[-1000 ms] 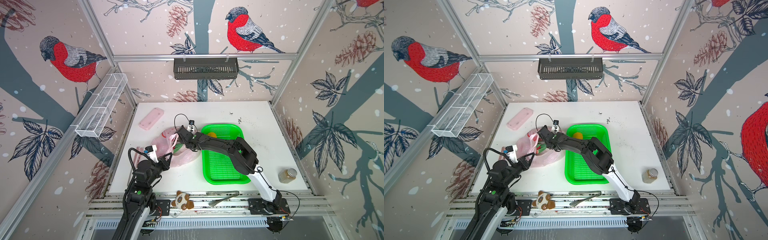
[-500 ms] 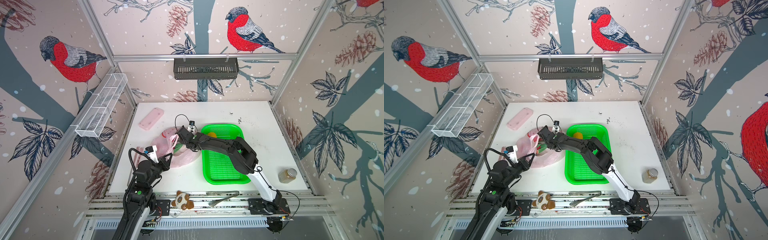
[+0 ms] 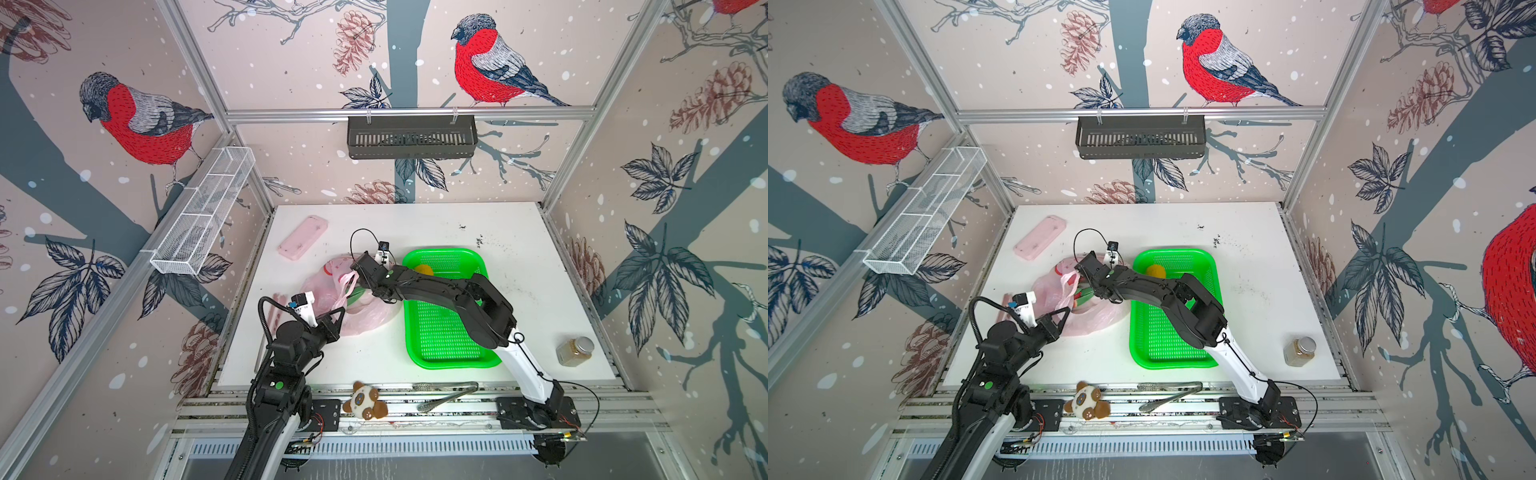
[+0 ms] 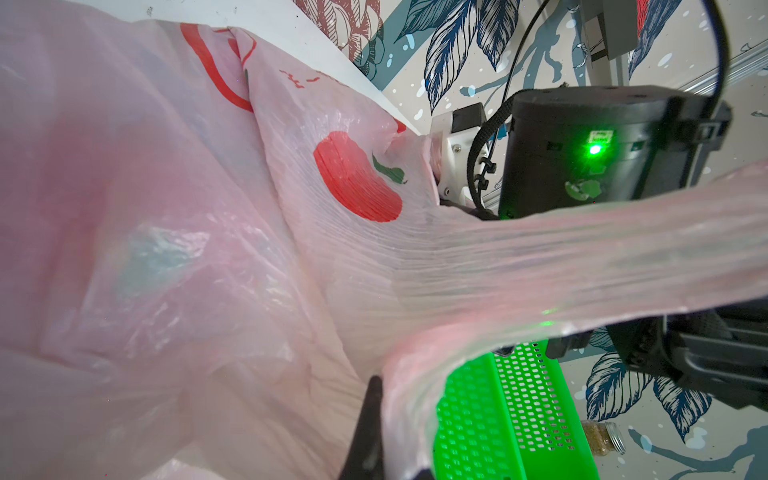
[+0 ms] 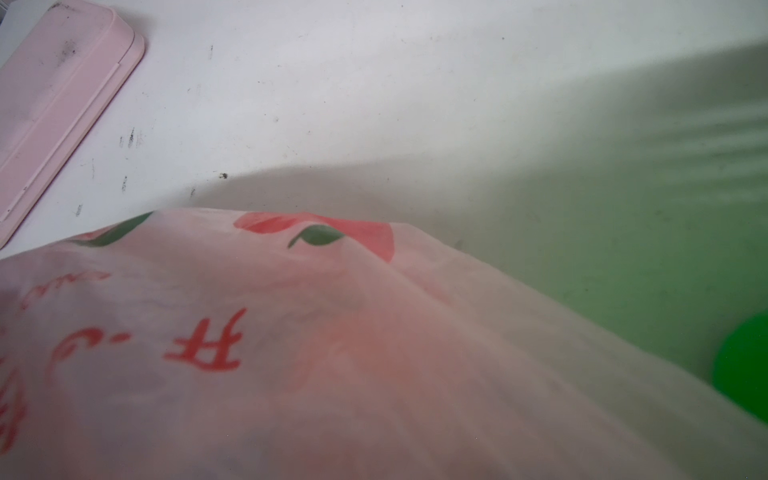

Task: Untie the knot of the plastic bag and take out the fruit
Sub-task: 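Lower the right gripper into the bag toward the orange fruit, then close the right gripper on the orange fruit and lift it out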

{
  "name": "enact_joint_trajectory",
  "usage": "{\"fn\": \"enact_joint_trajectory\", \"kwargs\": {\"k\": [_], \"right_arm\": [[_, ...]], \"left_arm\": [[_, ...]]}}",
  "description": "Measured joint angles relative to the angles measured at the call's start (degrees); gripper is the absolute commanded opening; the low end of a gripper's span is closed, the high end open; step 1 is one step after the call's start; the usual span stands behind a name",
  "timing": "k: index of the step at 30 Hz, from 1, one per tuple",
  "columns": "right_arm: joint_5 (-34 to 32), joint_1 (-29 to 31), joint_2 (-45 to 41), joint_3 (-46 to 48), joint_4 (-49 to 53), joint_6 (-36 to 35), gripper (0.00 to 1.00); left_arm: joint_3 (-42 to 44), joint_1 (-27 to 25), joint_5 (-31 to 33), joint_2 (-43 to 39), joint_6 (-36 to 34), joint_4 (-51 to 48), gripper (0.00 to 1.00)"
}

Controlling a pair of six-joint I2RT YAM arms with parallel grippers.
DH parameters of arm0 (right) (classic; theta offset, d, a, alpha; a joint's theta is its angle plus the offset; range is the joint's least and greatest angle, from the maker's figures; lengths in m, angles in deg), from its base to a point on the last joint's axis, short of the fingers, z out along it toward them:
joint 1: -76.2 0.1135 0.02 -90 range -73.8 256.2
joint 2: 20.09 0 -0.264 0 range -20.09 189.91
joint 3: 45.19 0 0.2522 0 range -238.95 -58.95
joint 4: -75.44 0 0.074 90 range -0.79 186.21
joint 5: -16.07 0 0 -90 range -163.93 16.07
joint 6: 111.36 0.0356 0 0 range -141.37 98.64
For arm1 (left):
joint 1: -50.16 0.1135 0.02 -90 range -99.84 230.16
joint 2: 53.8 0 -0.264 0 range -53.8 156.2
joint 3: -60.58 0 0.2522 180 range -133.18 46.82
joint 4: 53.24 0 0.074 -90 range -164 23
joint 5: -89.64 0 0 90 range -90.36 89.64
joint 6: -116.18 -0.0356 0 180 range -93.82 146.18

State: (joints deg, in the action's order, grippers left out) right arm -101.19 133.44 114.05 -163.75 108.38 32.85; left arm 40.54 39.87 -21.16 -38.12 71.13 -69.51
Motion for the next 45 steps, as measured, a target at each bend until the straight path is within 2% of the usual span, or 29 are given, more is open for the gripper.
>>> {"fn": "enact_joint_trajectory", "kwargs": {"k": [11, 45], "right_arm": [[0.0, 0.2, -0.7, 0.7, -0.1, 0.0, 0.68], [0.0, 3.2, -12.9, 12.6, -6.0, -0.9, 0.67]], "left_arm": [[0.0, 0.0, 0.0, -0.1, 0.0, 0.0, 0.0], [-0.1, 0.0, 1.8, -1.9, -0.5, -1.5, 0.0]]}}
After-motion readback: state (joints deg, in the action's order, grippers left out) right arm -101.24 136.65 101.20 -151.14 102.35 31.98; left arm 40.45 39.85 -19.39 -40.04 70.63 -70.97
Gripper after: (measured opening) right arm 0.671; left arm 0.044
